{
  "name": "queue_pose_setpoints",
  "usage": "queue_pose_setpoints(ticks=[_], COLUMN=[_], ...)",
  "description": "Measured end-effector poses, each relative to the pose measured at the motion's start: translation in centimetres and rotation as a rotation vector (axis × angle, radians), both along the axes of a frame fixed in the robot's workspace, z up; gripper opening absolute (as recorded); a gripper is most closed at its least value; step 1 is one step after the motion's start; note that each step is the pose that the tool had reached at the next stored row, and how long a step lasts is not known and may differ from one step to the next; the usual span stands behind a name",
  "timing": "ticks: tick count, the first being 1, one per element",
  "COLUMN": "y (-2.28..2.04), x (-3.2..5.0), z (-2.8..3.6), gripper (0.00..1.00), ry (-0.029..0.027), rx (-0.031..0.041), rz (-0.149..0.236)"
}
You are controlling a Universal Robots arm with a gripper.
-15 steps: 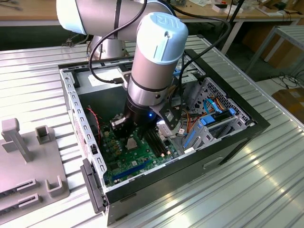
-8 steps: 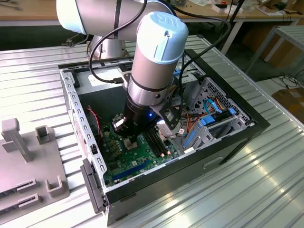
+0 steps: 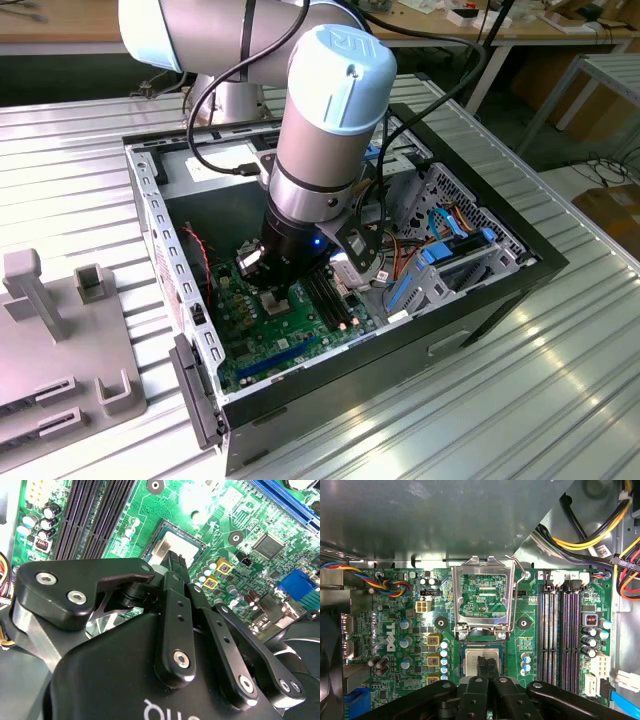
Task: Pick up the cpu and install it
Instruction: 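Close the cpu cover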
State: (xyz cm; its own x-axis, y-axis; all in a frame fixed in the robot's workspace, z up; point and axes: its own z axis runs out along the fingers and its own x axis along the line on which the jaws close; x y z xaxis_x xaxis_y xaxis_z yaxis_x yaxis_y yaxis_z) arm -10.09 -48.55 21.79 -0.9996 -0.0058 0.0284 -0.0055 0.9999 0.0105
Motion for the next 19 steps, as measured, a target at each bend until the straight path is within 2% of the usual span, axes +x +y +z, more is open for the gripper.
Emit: queue_pose_setpoints(ticks=[6, 7, 9, 11, 14, 16, 19], y=[0.00, 0.00, 0.01, 0.01, 0.01, 0.01, 0.02], x=[0.09, 0.35, 1.75, 2.10, 2.49, 2.77, 3.00], z=[0.00, 0.01, 0.00, 0.00, 0.00, 0.02, 0.35], gripper=[0.11, 0.11, 0.11, 0.11, 0.11, 0.11, 0.11], ry=[0.0000, 0.0001, 0.0003, 0.0004, 0.0004, 0.0009, 0.0058], rx=[0.0001, -0.0002, 0.0001, 0.0000, 0.0002, 0.0026, 0.0059], rz=[0.000, 0.000, 0.001, 0.005, 0.024, 0.056, 0.087])
